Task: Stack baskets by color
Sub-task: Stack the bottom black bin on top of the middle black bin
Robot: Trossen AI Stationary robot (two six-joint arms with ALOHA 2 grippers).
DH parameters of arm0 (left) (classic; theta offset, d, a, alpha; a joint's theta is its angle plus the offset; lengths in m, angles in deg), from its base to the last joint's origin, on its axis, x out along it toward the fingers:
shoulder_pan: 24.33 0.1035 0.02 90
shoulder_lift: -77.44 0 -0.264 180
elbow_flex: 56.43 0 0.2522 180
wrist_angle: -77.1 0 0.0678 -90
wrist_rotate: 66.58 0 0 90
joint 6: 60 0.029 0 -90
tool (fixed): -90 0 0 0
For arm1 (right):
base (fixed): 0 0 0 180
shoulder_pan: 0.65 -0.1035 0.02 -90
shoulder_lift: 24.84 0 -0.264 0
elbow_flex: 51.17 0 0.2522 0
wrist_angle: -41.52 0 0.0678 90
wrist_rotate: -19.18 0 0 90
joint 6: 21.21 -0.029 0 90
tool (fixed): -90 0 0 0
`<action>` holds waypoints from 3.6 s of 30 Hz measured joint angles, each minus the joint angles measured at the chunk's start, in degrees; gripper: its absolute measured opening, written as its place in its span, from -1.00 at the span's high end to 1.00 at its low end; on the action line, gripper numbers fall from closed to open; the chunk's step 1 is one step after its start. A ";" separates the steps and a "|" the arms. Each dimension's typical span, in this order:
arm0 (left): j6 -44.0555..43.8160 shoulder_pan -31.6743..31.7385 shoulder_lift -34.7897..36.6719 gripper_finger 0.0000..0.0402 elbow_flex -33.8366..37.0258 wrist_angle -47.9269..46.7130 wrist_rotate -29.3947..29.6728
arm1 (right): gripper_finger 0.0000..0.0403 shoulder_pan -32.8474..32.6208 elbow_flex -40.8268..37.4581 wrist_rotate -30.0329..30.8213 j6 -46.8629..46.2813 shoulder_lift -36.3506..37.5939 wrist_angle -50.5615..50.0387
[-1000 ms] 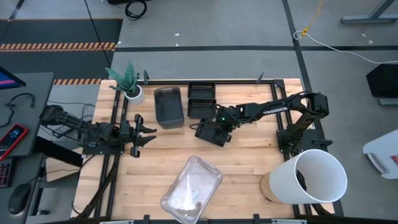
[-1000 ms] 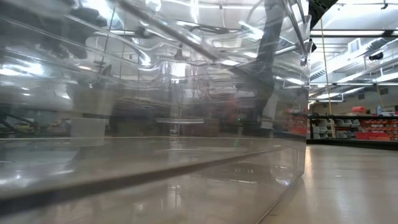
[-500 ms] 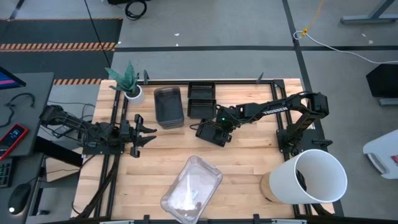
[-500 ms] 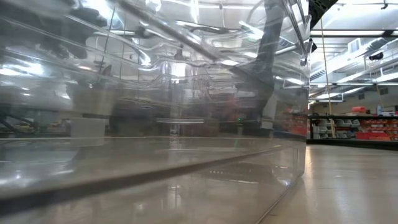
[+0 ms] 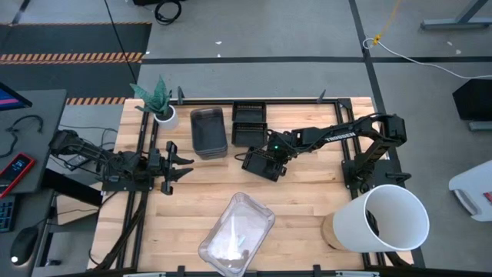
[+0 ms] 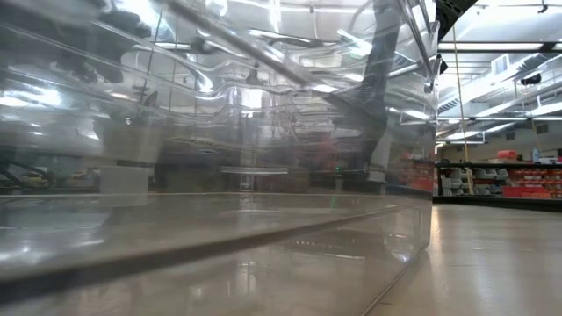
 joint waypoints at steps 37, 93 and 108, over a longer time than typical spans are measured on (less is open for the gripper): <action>0.00 0.00 0.00 0.42 0.00 0.00 -0.02 | 0.94 -0.02 -0.07 0.07 -1.27 4.13 -5.16; 0.02 -0.01 0.00 0.42 0.00 0.00 -0.01 | 0.96 8.64 4.94 5.73 28.46 8.83 10.23; 0.00 -0.02 0.02 0.42 0.00 0.01 0.00 | 0.96 13.45 27.13 4.55 41.68 -9.46 -4.57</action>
